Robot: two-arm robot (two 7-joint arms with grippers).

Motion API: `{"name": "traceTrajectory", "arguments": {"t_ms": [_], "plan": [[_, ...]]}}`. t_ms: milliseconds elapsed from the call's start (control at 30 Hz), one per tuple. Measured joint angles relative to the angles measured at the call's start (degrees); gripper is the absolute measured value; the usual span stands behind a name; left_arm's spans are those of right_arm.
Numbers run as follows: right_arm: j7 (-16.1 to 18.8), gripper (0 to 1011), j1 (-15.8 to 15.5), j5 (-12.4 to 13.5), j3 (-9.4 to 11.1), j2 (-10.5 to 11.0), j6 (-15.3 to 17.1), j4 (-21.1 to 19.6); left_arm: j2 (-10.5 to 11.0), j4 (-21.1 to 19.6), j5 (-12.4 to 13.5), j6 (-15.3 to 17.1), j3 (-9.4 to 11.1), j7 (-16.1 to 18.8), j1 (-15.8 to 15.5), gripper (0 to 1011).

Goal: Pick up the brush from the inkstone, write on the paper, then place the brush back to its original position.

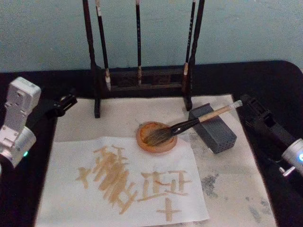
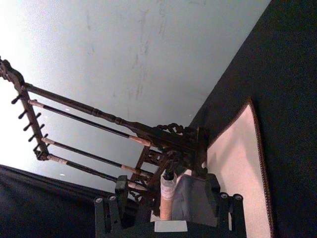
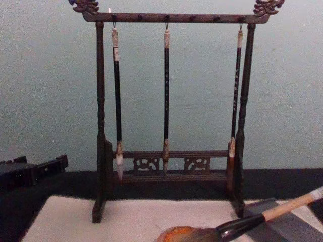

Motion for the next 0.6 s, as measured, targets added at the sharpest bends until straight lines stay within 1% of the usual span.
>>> {"name": "traceTrajectory", "arguments": {"t_ms": [333,600], "plan": [[0.0,1002,2.0,0.1,-2.2,0.2,0.0,1.5,0.0,0.0,0.0,0.0,0.0,0.0,0.0,1002],[0.0,1001,2.0,0.1,-2.2,0.2,0.0,1.5,0.0,0.0,0.0,0.0,0.0,0.0,0.0,1002]]}}
